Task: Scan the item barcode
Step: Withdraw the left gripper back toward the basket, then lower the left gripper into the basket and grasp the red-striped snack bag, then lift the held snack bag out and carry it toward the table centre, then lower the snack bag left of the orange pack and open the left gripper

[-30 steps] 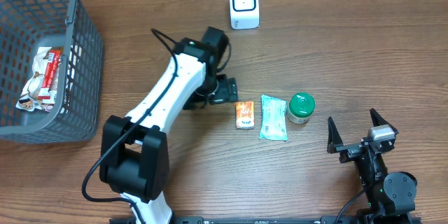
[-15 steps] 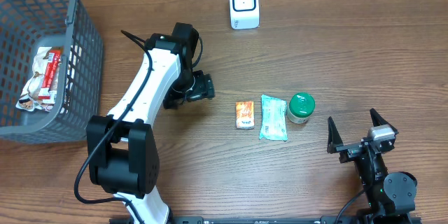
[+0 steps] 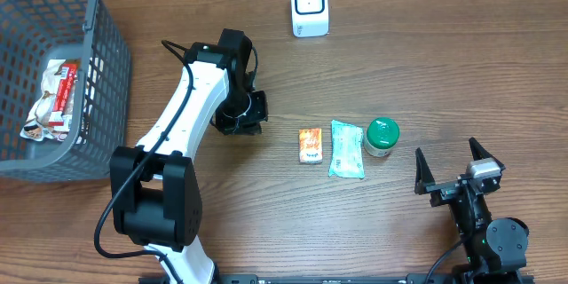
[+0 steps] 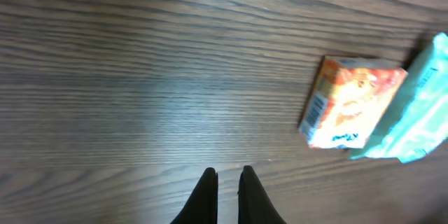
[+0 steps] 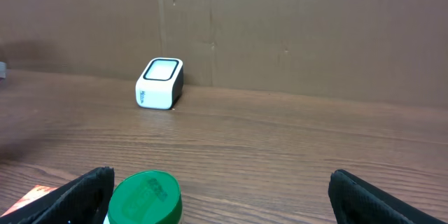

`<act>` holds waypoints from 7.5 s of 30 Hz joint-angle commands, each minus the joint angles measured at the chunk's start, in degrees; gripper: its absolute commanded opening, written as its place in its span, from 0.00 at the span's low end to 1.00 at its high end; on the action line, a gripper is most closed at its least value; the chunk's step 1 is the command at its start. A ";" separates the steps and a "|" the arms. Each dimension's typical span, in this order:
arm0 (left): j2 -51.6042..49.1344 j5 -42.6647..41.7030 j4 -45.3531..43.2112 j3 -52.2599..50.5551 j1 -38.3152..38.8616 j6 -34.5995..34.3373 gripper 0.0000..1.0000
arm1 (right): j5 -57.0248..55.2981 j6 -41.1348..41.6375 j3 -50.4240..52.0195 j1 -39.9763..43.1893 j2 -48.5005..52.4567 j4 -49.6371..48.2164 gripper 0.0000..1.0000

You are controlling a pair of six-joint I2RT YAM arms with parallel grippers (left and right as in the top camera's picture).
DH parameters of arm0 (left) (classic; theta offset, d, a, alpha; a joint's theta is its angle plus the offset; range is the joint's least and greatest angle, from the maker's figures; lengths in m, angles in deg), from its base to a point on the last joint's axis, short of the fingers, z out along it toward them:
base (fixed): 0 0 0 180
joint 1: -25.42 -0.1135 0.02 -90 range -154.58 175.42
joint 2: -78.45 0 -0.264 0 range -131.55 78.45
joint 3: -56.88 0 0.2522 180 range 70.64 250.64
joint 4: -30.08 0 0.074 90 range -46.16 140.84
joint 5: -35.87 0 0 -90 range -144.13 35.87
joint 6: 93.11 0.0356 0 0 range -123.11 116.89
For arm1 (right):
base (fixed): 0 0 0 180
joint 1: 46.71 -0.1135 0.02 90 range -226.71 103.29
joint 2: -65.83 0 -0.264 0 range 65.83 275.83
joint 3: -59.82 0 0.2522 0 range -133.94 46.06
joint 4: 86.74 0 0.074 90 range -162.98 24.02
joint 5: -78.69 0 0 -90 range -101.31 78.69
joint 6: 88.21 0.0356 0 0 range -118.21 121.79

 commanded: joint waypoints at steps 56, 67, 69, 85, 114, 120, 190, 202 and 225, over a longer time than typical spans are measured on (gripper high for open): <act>-13.49 12.92 -2.75 51.82 -49.72 30.47 0.99 | -0.33 -0.07 0.61 -0.04 -0.39 -0.15 1.00; -26.91 12.13 -3.30 51.82 -49.88 39.15 1.00 | -0.33 -0.07 0.61 -0.04 -0.39 -0.15 1.00; -28.70 12.13 -3.74 51.82 -49.94 39.67 1.00 | -0.33 -0.09 0.61 -0.04 -0.39 -0.15 1.00; -37.51 8.20 -7.28 51.82 -52.46 44.41 0.99 | -0.33 -0.09 0.61 -0.04 -0.39 -0.15 1.00; -43.41 3.02 -5.55 51.52 -52.85 44.89 0.13 | -0.33 -0.07 0.61 -0.04 -0.39 -0.15 1.00; -37.92 2.32 -6.71 51.52 -52.74 40.30 0.04 | -0.33 -0.09 0.61 -0.04 -0.39 -0.15 1.00; 6.73 19.02 10.34 8.61 6.23 -13.38 0.04 | -0.33 -0.09 0.61 -0.04 -0.39 -0.15 1.00; 6.73 19.85 -10.43 -14.27 8.39 -12.92 0.04 | -0.33 -0.07 0.61 -0.04 -0.39 -0.15 1.00; 6.88 17.90 -1.90 -9.42 6.54 -12.13 0.73 | -0.33 -0.07 0.61 -0.04 -0.39 -0.15 1.00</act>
